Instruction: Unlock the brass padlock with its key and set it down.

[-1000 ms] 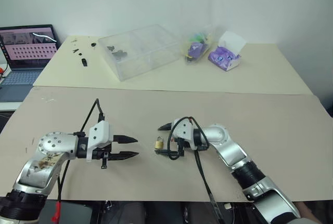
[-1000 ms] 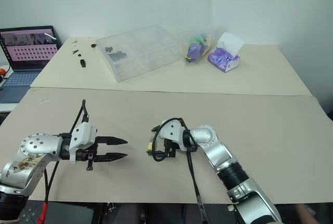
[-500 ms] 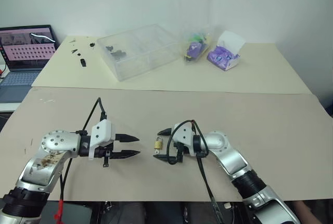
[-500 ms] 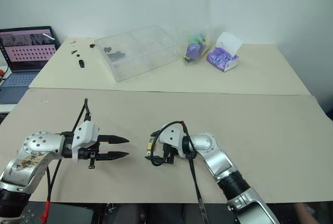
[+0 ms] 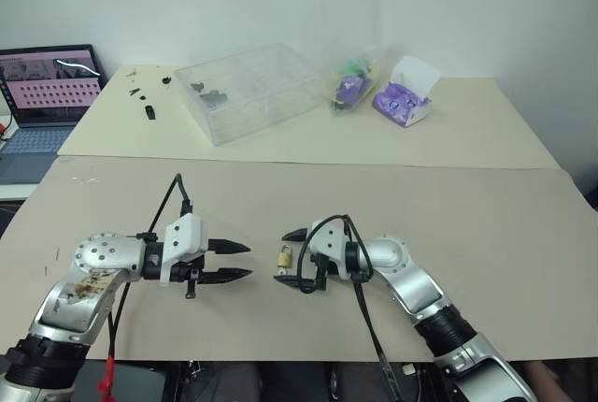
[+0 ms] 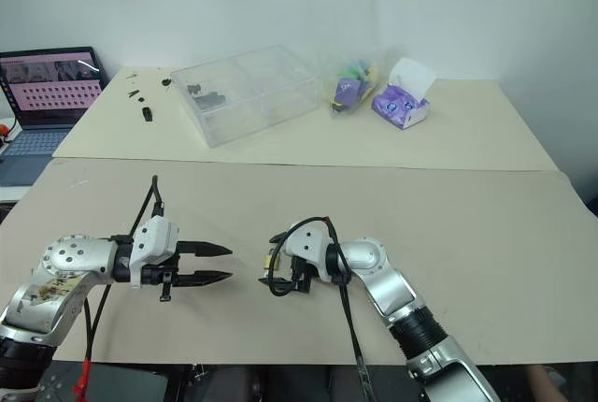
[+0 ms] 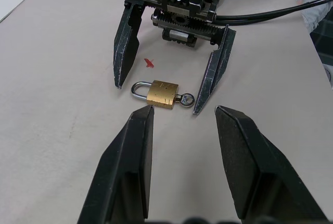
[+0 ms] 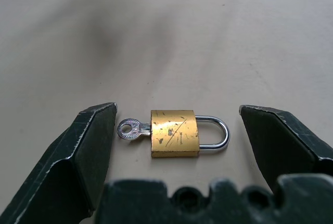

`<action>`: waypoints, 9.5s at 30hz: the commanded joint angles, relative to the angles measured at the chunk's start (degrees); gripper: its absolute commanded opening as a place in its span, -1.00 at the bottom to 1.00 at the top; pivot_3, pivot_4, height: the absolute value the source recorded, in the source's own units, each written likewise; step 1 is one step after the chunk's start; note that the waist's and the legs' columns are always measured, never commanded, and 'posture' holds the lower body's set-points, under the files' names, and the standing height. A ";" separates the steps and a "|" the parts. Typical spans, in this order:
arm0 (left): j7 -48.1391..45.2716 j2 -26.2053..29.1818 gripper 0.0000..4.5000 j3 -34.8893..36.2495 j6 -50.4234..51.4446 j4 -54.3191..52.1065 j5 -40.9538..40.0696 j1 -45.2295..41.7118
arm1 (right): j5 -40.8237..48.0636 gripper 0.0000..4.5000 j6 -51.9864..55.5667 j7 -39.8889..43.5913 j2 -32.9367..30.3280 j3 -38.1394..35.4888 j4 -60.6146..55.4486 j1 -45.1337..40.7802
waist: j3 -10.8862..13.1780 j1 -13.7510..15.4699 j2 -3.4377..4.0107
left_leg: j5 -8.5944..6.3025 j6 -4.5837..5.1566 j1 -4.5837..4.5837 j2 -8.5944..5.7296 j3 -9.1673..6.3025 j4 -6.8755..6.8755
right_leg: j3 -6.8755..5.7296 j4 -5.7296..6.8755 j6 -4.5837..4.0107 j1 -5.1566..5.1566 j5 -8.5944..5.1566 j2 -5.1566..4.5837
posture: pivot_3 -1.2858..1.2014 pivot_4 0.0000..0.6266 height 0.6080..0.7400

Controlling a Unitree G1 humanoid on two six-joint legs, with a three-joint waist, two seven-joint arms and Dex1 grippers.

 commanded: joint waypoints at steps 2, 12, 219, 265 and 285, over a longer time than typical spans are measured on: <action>0.19 -0.20 -0.14 0.01 -0.27 -0.78 -0.40 -1.41 | 0.70 0.48 -0.04 -0.36 -0.31 -1.26 -1.20 0.00 | 0.00 0.00 0.00 | 0.00 0.00 0.00 0.00 0.00 0.00 | 0.00 0.00 0.00 0.00 0.00 0.00 | 0.03 -0.52 1.00; 0.08 -0.16 -0.14 -0.06 -0.13 -0.91 -0.50 -1.39 | 0.54 -0.65 -0.16 -1.18 -0.41 -1.12 -1.40 0.32 | 0.00 0.00 0.00 | 0.00 0.00 0.00 0.00 0.00 0.00 | 0.00 0.00 0.00 0.00 0.00 0.00 | 0.03 -0.52 1.00; 7.04 -4.87 -0.14 3.98 73.62 16.24 -39.95 -25.23 | 3.97 -0.58 23.65 -7.87 -14.56 -3.23 -45.62 -0.33 | 0.34 0.05 -0.36 | 0.01 -0.04 0.12 -0.07 -0.13 -0.10 | 0.03 0.57 0.15 -0.22 -0.54 0.01 | 0.03 -0.52 1.00; 5.16 -6.99 -0.97 -1.97 52.85 4.61 -28.05 -21.61 | 7.50 -0.58 24.29 -5.96 -13.81 -5.24 -42.66 -2.19 | 0.34 0.01 -0.36 | 0.02 -0.03 -0.32 -0.09 -0.14 -0.10 | 0.03 0.59 0.08 -0.63 -0.22 0.04 | 0.03 -0.52 1.00; 6.09 -9.27 -0.97 -4.69 31.13 1.35 -14.54 -18.70 | 13.09 -0.58 26.79 -5.53 -12.08 -8.35 -41.48 -2.81 | 0.34 0.12 -0.36 | 0.02 -0.03 -0.33 -0.09 -0.13 -0.10 | 0.03 0.58 0.12 -0.61 -0.16 0.04 | 0.03 -0.52 1.00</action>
